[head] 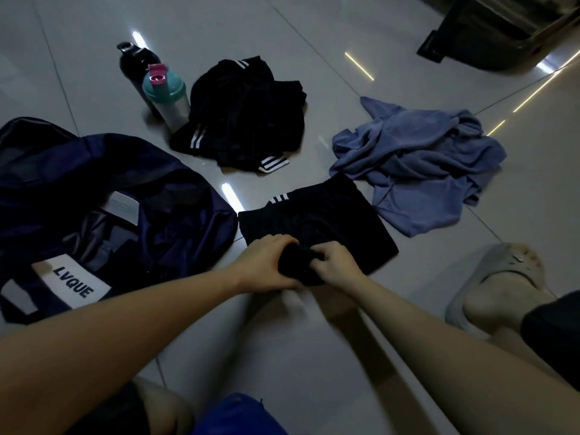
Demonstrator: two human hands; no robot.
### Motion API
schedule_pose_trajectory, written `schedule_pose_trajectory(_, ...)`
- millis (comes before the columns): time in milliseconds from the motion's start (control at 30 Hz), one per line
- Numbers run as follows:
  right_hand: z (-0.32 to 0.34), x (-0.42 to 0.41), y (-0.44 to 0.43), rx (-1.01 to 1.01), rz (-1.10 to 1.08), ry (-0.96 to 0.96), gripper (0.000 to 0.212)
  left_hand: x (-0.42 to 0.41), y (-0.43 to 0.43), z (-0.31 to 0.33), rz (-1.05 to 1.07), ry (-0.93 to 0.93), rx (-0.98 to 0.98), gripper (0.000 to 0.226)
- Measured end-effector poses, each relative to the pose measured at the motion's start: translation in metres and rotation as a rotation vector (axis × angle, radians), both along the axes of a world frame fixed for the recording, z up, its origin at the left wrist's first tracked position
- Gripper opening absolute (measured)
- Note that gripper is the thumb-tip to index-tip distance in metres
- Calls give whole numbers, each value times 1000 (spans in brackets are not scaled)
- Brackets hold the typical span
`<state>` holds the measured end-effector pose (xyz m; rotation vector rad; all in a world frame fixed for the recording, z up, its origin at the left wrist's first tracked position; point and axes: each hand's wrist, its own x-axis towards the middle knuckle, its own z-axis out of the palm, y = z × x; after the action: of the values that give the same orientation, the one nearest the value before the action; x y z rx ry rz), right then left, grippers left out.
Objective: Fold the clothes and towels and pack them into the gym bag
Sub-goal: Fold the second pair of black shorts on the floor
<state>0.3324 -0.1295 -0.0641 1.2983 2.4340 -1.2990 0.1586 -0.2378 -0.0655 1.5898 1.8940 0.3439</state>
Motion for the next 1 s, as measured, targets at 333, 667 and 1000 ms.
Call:
schedule_pose_trajectory(333,27,69,28,-322,-367,103,33,-23,22,-10,-213,488,249,36)
schedule_pose_trajectory(667,31,106,47,-462,-634,-111,17,6,72,37,-268,24,-113,17)
schedule_pose_trajectory(1000,27,123,68,-633,-658,-14,34,21,119,34,-17,-261,-296,10)
